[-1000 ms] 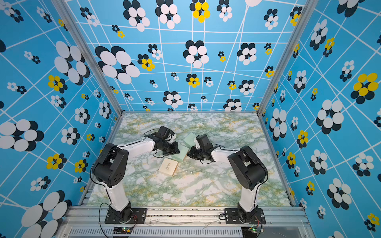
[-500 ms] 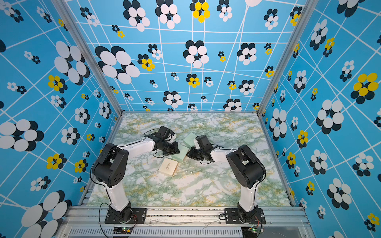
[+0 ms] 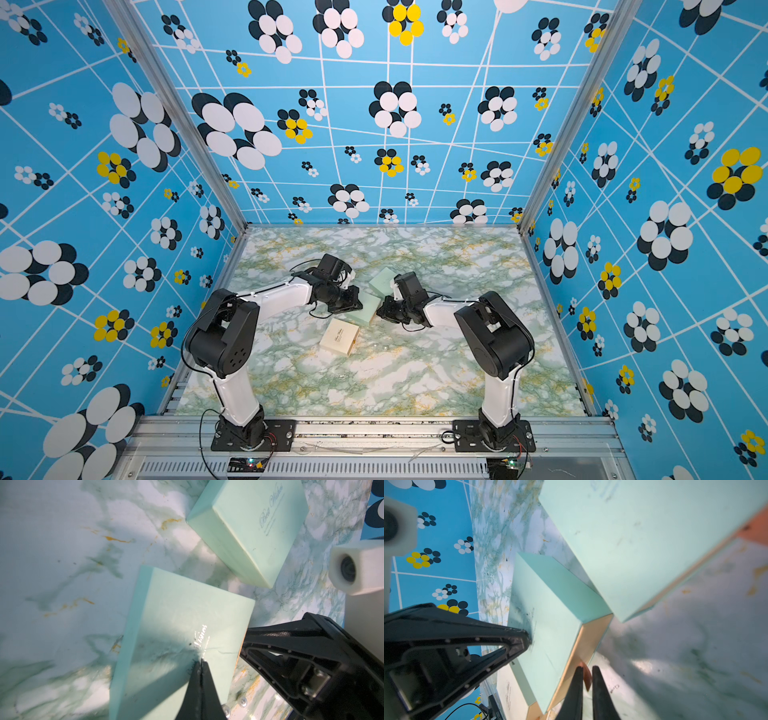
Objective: Take out the earrings from the drawer-style jewelry box
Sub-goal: Open the drawer in the jewelry box.
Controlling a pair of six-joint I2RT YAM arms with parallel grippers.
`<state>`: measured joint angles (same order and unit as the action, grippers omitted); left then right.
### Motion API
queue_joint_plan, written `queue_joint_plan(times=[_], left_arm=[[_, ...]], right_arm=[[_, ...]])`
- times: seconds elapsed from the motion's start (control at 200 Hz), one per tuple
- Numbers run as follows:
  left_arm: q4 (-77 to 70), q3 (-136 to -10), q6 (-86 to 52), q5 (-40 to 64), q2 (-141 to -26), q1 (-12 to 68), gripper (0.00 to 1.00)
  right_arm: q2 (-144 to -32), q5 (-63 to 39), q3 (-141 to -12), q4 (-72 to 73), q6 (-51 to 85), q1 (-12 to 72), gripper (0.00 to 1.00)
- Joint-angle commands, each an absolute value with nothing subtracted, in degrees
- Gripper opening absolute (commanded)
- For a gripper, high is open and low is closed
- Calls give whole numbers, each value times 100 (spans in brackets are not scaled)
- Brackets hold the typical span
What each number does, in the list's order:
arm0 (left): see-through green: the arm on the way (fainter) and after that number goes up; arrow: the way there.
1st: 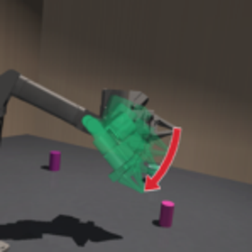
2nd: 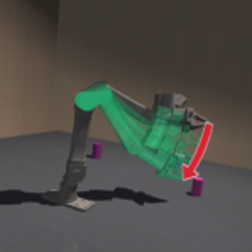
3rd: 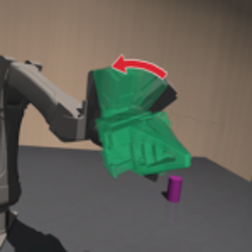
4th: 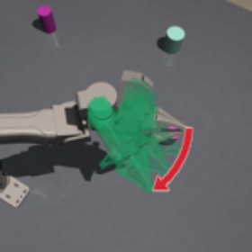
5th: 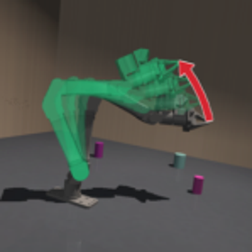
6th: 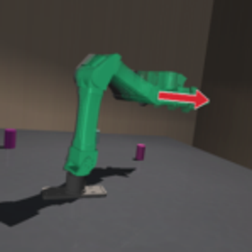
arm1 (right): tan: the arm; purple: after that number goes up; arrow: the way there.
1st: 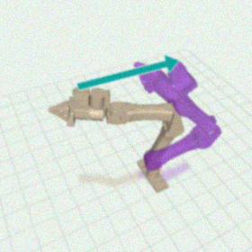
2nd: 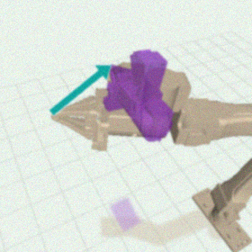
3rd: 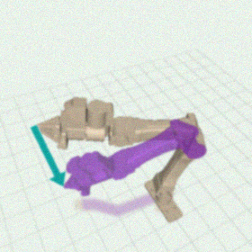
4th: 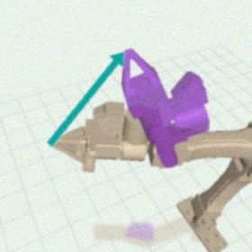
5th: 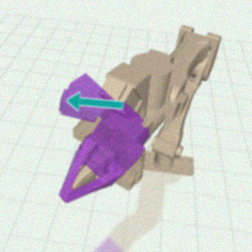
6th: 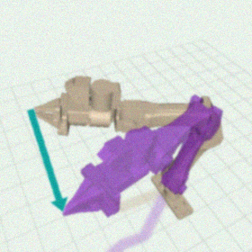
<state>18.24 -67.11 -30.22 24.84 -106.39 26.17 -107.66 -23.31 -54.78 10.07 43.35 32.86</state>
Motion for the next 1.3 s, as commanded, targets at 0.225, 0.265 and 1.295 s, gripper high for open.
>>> queue_joint_plan(times=[0.225,0.265,1.295], left_arm=[[2109,-6529,-2927,2301,-10627,2654,0],[2092,-6515,-2936,2303,-10626,2654,0],[1987,-6250,-2988,2303,-10630,2531,0]], right_arm=[[-10818,-2424,-5355,1149,4412,3261,0],[-10806,-2417,-5353,1145,4403,3261,0],[-10052,-1481,-4971,39,3702,3264,0]])
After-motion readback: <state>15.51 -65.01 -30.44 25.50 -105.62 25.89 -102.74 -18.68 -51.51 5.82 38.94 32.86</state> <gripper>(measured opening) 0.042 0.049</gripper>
